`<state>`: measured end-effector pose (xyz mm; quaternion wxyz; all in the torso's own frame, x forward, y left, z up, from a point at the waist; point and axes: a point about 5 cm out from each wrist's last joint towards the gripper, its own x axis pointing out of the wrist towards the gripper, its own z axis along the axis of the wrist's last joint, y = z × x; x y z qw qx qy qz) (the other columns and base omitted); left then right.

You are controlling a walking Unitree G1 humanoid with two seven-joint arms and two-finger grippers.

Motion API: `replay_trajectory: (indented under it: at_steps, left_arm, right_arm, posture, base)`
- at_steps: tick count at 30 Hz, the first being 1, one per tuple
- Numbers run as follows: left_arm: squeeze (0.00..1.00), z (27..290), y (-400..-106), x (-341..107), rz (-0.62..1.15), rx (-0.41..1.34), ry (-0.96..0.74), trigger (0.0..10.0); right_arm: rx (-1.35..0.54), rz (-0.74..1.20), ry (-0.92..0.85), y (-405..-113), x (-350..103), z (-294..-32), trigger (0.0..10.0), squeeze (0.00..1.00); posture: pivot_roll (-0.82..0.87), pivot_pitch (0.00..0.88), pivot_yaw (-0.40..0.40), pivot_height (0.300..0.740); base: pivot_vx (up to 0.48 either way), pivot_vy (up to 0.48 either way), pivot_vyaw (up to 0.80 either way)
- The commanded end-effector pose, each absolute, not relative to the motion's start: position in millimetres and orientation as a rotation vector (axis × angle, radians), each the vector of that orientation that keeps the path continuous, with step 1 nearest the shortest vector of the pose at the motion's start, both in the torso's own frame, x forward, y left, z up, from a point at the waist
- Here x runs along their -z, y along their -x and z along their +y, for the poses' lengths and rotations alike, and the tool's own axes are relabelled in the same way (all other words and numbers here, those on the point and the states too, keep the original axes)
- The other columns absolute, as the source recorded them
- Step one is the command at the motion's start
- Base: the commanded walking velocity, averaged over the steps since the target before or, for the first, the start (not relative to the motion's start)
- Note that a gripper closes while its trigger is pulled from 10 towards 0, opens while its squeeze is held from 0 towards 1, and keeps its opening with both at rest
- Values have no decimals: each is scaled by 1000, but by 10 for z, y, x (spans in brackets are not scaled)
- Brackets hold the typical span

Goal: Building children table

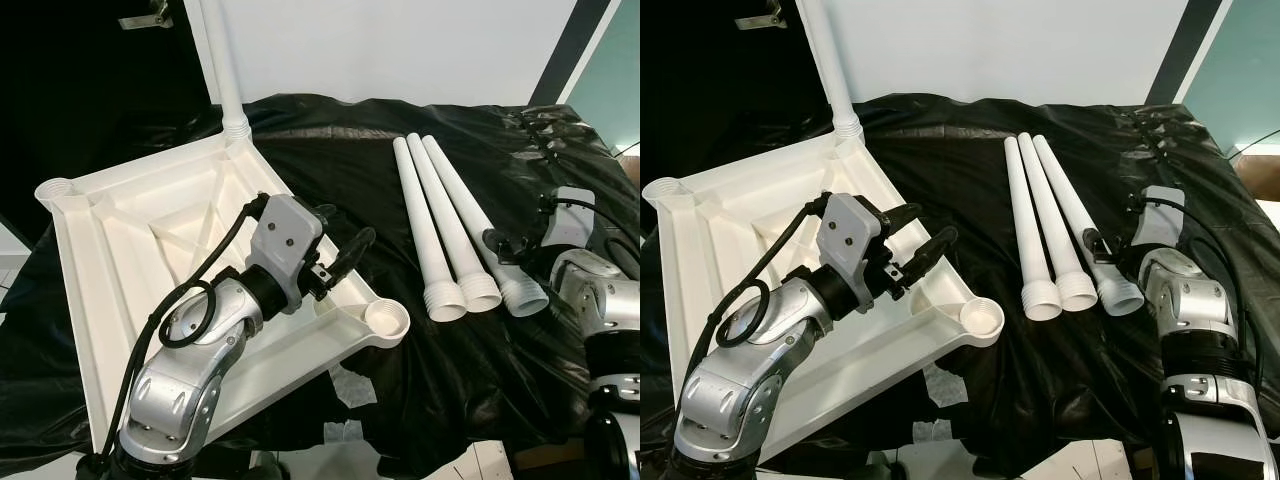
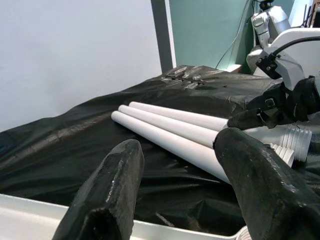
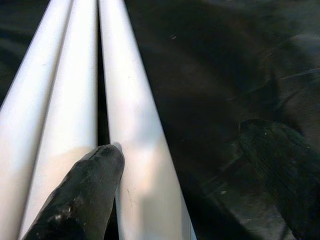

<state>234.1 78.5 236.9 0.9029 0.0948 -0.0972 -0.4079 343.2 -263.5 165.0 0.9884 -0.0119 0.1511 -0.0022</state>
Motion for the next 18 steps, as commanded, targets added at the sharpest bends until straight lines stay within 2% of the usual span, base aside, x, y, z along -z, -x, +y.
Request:
replay_trajectory:
  at_steps: [1, 10, 14, 18]
  left_arm:
    - [0, 758, -2312, -2385, -199, 896, -211, 10000]
    - [0, 734, -2316, -2408, -211, 902, -218, 10000]
    - [0, 719, -2328, -2413, -217, 907, -214, 10000]
    - [0, 704, -2348, -2431, -224, 909, -217, 10000]
  right_arm:
    - [-21, 348, 14, -3428, -1619, -2648, 10000, 0]
    - [-67, 416, 17, -3470, -1612, -2694, 10000, 0]
    - [-92, 523, -41, -3519, -1618, -2752, 10000, 0]
    - [-153, 613, -21, -3517, -1604, -2755, 10000, 0]
  posture:
    - [112, 101, -16, 740]
    - [106, 96, -14, 740]
    - [96, 84, -12, 740]
    - [96, 84, -12, 740]
  base:
    - [0, 0, 0]
    - [0, 0, 0]
    - [0, 0, 0]
    - [0, 0, 0]
